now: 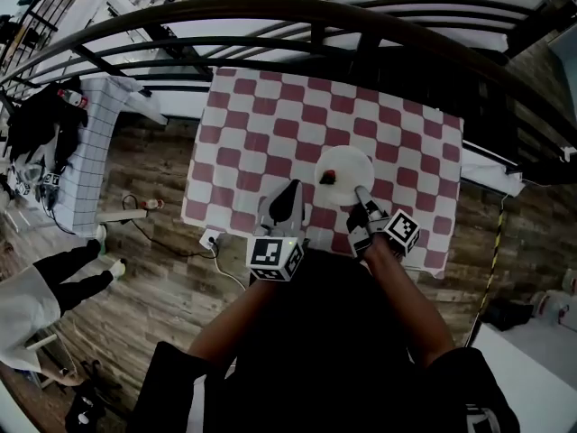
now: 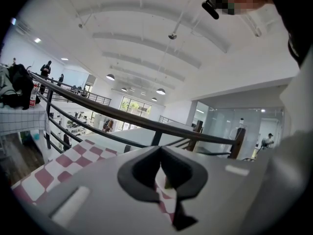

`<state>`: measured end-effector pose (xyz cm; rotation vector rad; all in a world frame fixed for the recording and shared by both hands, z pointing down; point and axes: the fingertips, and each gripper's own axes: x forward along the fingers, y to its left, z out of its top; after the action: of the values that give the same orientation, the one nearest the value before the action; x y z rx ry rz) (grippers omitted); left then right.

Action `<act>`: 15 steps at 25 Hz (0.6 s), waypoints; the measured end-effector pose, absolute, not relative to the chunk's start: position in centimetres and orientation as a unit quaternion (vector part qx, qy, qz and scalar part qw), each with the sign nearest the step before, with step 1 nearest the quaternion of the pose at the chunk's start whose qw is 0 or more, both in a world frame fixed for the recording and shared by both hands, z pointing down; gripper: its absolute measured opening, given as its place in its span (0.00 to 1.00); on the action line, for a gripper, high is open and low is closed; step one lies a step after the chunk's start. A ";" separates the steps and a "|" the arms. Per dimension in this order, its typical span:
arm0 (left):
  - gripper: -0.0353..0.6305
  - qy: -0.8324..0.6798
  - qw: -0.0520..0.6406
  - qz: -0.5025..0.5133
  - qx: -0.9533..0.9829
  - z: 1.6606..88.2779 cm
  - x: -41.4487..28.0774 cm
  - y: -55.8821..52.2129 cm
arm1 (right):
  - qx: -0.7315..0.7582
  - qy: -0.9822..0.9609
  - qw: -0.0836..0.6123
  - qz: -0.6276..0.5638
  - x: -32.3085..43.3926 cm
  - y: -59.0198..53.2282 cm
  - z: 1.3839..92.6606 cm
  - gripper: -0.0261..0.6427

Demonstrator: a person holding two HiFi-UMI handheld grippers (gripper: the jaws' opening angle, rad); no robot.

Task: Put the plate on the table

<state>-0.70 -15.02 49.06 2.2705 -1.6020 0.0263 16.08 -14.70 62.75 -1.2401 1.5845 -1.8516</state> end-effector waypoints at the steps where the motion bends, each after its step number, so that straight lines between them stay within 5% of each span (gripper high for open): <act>1: 0.07 -0.567 0.180 0.013 0.804 49.2 -0.8 -15.2 | -0.445 0.569 0.202 -0.662 16.1 -15.0 63.0 0.06; 15: 0.07 -0.584 0.189 0.023 0.789 49.7 -2.8 -16.3 | -0.433 0.575 0.212 -0.661 15.1 -18.6 66.7 0.06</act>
<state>-2.75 -16.31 49.74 2.2180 -1.6430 0.0639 15.09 -18.60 66.67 -1.2013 1.5972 -1.8358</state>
